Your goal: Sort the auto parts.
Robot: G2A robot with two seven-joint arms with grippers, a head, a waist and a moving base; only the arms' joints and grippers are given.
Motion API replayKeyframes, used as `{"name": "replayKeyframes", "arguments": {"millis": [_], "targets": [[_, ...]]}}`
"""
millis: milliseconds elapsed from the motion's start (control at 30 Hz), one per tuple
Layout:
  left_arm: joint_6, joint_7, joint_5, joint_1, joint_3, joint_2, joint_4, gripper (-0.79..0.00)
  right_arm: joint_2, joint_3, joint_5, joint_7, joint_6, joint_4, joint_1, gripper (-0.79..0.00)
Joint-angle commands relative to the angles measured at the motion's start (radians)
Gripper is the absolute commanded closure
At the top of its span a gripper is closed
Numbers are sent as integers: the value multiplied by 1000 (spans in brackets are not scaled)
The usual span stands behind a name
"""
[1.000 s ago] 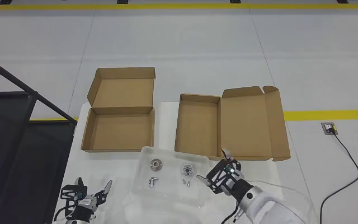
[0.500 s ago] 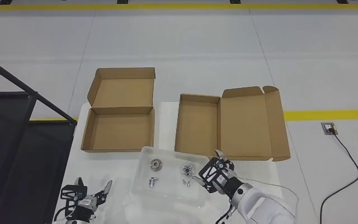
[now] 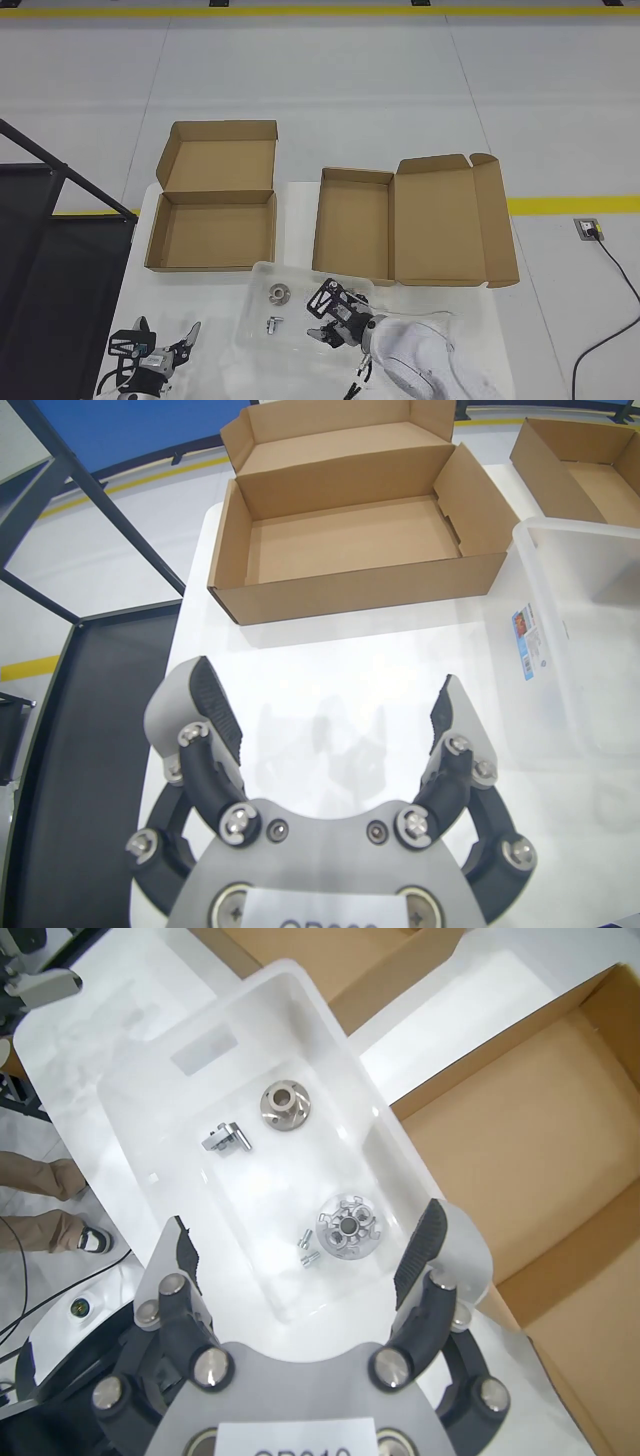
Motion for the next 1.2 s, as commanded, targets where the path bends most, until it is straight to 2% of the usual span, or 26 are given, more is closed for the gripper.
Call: {"name": "replayKeyframes", "arguments": {"millis": [0, 300, 700, 1000, 1033, 1067, 1100, 1167], "targets": [[0, 0, 0, 0, 0, 0, 0, -785, -12, -19, 50, 30, 23, 52, 32, -785], [0, 0, 0, 0, 0, 0, 0, -785, -39, -60, 47, 80, 99, 149, 92, -785], [0, 0, 0, 0, 0, 0, 0, -785, -74, -123, 17, 118, 129, 239, 157, -767], [0, 0, 0, 0, 0, 0, 0, -785, -104, -162, -34, 152, 183, 319, 205, -465], [0, 0, 0, 0, 0, 0, 0, -785, -107, -163, -33, 151, 184, 326, 208, -397], [0, 0, 0, 0, 0, 0, 0, -785, -110, -163, -35, 153, 187, 335, 211, -372], [0, 0, 0, 0, 0, 0, 0, -785, -112, -164, -43, 157, 193, 340, 215, -283], [0, 0, 0, 0, 0, 0, 0, -785, -116, -165, -50, 160, 200, 343, 217, -163]]}}
